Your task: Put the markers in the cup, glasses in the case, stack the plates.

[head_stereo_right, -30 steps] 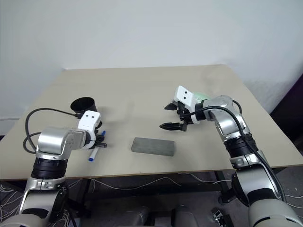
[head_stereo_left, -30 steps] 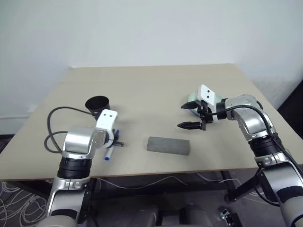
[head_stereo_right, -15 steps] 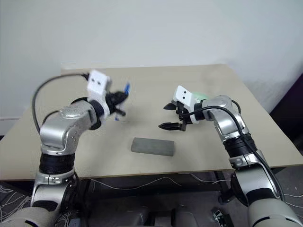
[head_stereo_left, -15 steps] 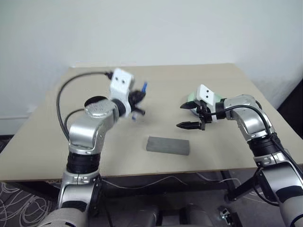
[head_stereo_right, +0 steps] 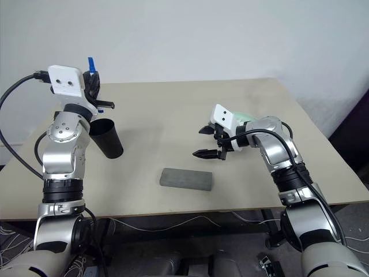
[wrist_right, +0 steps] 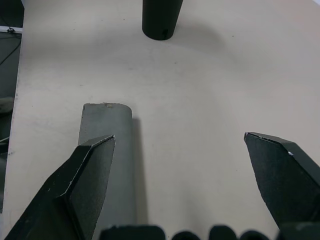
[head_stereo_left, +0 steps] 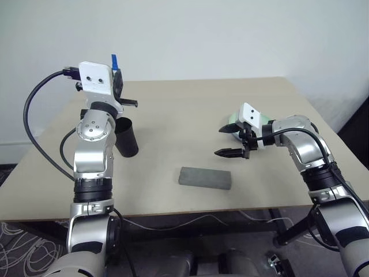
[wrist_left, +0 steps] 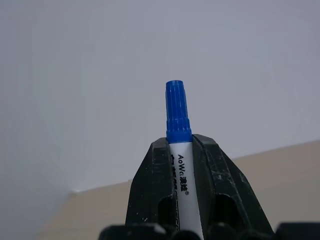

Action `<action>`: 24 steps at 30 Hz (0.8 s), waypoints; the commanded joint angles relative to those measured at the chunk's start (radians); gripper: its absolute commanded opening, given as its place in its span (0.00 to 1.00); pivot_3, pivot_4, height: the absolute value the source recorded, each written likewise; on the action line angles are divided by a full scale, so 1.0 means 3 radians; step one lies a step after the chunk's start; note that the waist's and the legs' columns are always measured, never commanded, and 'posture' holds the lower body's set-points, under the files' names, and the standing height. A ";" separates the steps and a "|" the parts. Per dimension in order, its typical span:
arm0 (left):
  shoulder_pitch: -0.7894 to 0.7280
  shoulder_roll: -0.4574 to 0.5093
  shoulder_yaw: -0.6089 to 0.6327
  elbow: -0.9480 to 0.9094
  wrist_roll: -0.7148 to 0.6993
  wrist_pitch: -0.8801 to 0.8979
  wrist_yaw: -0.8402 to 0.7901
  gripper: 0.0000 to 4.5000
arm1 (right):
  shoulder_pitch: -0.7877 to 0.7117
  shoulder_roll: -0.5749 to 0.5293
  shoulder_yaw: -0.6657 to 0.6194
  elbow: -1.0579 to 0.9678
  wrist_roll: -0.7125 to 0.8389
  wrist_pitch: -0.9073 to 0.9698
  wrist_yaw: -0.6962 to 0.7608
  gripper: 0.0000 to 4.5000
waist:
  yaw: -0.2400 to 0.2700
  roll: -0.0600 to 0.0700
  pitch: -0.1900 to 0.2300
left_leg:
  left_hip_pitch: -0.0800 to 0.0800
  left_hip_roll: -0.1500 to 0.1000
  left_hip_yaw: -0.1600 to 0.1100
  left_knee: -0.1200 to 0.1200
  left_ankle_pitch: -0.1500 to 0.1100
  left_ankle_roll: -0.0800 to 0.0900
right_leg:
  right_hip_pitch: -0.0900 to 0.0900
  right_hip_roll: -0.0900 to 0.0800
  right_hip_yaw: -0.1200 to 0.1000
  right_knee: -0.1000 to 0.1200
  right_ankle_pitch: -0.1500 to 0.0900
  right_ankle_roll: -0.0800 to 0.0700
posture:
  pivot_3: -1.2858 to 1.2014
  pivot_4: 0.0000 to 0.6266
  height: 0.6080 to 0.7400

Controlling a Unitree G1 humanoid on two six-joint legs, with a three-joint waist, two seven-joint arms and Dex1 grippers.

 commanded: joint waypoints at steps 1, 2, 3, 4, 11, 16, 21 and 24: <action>0.0060 0.0035 0.0021 0.0022 0.0072 -0.0256 0.0007 0.03 | -0.0101 -0.0005 -0.0051 -0.0111 0.0038 -0.0006 0.0004 1.00 | 0.0000 0.0000 0.0000 | 0.0000 0.0000 0.0000 0.0000 0.0000 0.0000 | 0.0001 0.0000 0.0000 -0.0001 0.0000 0.0000 | 0.52 0.00 1.00; 0.0083 0.0025 0.0026 0.0052 0.0074 -0.0300 0.0010 0.03 | -0.0100 -0.0005 -0.0051 -0.0111 0.0038 -0.0007 0.0005 1.00 | 0.0000 0.0000 0.0000 | 0.0000 0.0000 0.0000 0.0000 0.0000 0.0000 | 0.0001 0.0000 0.0000 -0.0003 0.0001 0.0001 | 0.52 0.00 1.00; 0.0100 0.0019 0.0028 0.0079 0.0076 -0.0341 0.0012 0.03 | -0.0100 -0.0005 -0.0051 -0.0112 0.0038 -0.0008 0.0005 1.00 | -0.0001 -0.0001 0.0000 | -0.0001 0.0000 0.0000 0.0000 0.0000 0.0001 | 0.0001 0.0000 0.0000 -0.0004 0.0002 0.0002 | 0.52 0.00 1.00; 0.0122 0.0013 0.0031 0.0109 0.0077 -0.0387 0.0012 0.03 | -0.0098 -0.0005 -0.0051 -0.0116 0.0040 -0.0007 0.0005 1.00 | -0.0001 -0.0001 0.0000 | -0.0001 0.0000 0.0000 0.0001 0.0000 0.0001 | 0.0001 0.0000 0.0000 -0.0004 0.0003 0.0003 | 0.52 0.00 1.00; 0.0207 0.0012 0.0031 0.0384 0.0132 -0.0659 0.0034 0.03 | -0.0080 -0.0007 -0.0052 -0.0151 0.0048 0.0006 0.0003 1.00 | -0.0001 -0.0001 0.0000 | -0.0001 0.0000 0.0000 0.0001 0.0000 0.0002 | 0.0001 0.0001 0.0000 -0.0004 0.0006 0.0000 | 0.52 0.00 1.00; 0.0253 0.0000 0.0041 0.0625 0.0154 -0.0859 0.0068 0.03 | -0.0074 -0.0008 -0.0053 -0.0162 0.0049 0.0017 0.0000 1.00 | -0.0001 -0.0001 -0.0001 | -0.0001 0.0001 0.0000 0.0001 0.0000 0.0002 | 0.0001 0.0001 -0.0001 -0.0004 0.0007 0.0000 | 0.52 0.00 1.00; 0.0294 -0.0050 0.0014 0.0816 0.0186 -0.1070 0.0136 0.03 | -0.0074 -0.0013 -0.0057 -0.0166 0.0052 0.0022 0.0003 1.00 | 0.0000 -0.0001 -0.0001 | -0.0001 0.0001 0.0000 0.0001 0.0000 0.0002 | 0.0001 0.0001 -0.0001 -0.0004 0.0007 -0.0001 | 0.52 0.00 1.00; 0.0308 -0.0071 0.0005 0.0920 0.0201 -0.1177 0.0164 0.03 | -0.0073 -0.0016 -0.0058 -0.0174 0.0054 0.0029 0.0006 1.00 | 0.0000 -0.0001 -0.0001 | -0.0001 0.0001 0.0000 0.0001 0.0000 0.0002 | 0.0001 0.0001 -0.0001 -0.0004 0.0008 -0.0001 | 0.52 0.00 1.00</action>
